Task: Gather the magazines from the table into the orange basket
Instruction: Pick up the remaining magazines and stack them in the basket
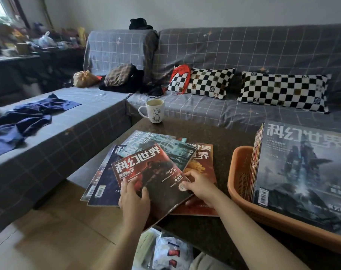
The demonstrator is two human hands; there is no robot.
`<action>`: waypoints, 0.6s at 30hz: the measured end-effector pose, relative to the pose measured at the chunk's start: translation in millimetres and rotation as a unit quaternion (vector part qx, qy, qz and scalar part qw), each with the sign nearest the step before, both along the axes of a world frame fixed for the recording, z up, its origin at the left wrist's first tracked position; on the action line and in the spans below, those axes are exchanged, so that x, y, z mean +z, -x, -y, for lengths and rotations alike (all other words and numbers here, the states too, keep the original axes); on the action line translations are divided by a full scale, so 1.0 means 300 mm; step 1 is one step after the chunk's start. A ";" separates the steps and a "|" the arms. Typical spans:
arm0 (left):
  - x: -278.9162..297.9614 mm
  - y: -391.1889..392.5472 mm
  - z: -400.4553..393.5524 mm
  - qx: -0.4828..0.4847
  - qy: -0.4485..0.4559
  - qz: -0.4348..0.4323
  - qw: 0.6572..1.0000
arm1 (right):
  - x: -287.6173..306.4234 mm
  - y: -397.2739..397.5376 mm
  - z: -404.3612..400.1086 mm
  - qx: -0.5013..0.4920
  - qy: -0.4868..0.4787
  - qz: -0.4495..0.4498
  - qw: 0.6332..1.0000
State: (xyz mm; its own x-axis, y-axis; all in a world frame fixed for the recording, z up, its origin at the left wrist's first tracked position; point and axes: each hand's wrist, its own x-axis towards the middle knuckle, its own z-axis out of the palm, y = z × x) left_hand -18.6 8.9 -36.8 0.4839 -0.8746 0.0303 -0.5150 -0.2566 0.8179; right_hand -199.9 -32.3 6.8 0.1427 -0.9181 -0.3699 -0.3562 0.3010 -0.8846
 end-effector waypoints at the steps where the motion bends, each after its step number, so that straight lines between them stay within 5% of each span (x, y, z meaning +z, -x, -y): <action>1: -0.004 -0.006 -0.008 -0.001 0.002 0.005 1.000 | 0.004 0.003 -0.016 -0.015 0.006 0.033 0.999; 10: 0.118 0.023 -0.087 -0.046 0.111 -0.133 0.984 | 0.108 0.107 -0.166 -0.116 0.069 0.161 0.978; 18: 0.303 0.206 -0.101 -0.144 0.128 -0.361 0.913 | 0.174 0.305 -0.285 -0.209 0.135 0.234 0.940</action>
State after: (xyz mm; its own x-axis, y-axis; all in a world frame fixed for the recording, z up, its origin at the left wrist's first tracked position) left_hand -80.4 39.1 54.0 0.2094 -0.9777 0.0150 0.1654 0.0505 0.9849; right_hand -291.5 53.1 58.9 -0.1633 -0.9813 -0.1019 0.1900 0.0700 -0.9793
